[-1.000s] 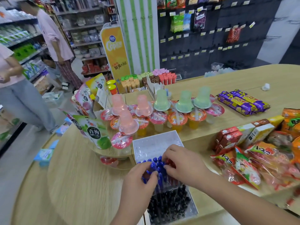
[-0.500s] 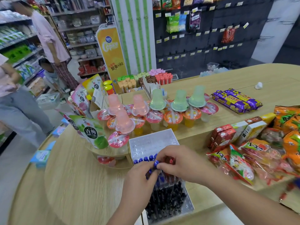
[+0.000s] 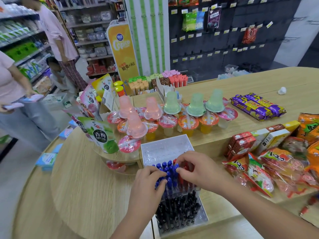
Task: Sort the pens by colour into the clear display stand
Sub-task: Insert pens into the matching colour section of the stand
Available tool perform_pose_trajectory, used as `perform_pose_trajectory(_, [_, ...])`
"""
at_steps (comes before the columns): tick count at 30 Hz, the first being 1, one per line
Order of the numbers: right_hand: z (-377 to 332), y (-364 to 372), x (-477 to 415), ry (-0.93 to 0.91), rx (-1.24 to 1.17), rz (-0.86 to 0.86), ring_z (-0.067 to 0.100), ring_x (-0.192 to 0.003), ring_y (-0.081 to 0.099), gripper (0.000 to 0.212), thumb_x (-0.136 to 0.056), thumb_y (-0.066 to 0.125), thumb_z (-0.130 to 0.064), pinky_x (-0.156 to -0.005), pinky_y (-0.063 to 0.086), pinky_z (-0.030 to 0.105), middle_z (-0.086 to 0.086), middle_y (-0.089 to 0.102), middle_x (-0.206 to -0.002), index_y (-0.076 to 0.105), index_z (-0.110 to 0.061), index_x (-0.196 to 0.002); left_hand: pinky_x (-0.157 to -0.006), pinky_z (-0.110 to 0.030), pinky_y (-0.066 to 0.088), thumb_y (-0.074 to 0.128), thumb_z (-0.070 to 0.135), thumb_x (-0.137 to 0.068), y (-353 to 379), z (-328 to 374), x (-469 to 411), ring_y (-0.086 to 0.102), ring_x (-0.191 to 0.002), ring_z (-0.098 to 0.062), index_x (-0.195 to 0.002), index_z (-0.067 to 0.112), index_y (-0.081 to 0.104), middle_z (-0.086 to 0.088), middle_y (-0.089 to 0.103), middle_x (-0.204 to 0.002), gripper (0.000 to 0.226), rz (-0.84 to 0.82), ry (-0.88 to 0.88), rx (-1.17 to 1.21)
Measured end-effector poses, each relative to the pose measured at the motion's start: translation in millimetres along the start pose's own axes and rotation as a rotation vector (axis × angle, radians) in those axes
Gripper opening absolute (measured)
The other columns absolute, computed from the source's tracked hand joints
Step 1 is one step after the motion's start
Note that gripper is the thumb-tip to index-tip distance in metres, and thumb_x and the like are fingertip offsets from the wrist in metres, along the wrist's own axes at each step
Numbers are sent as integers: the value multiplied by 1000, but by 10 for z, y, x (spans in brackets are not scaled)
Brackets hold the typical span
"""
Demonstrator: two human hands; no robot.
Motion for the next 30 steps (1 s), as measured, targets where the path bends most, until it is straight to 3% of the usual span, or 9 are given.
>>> perform_pose_trajectory(18, [-67,78,47,-50,124,-6,1,-71,51,8,-85,65,-35,-55,34,13,-15,57,-70,65,-27,-87,-81,-5,32,66,32,-90,-1,6,-6,39,-104,1,-109,33,71,21,53,-104,20,0,7,3])
perform_pose_trajectory(23, [22,-21,76,18,-33,52,4,-60,53,5,-85,66,-30,-53,42,18,-24,58,-69,65,-33,-89,-84,-9,34,66,35,-89,-39,34,-10,43,-103,-1,-109,32,71,21,55,-102,21,29,4,13])
perform_pose_trajectory(27, [13,-55,67,29,-155,69,4,-55,50,5,-85,68,-26,-53,46,28,-15,59,-63,66,-31,-86,-87,-14,37,69,45,-82,-34,183,-87,43,-101,0,-108,37,69,22,55,-100,27,11,50,54])
perform_pose_trajectory(30, [-56,-2,38,-4,-195,32,9,-61,55,3,-84,68,-29,-58,47,29,-11,65,-72,67,-31,-86,-80,-18,40,68,43,-84,42,260,-158,45,-94,-4,-94,36,68,20,56,-90,13,-46,31,48])
Point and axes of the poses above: each hand's wrist, its own x-axis away from the middle knuckle, its own y-axis out of the palm, z = x × y, the point moved 9 cm from there along -x, towards the middle knuckle
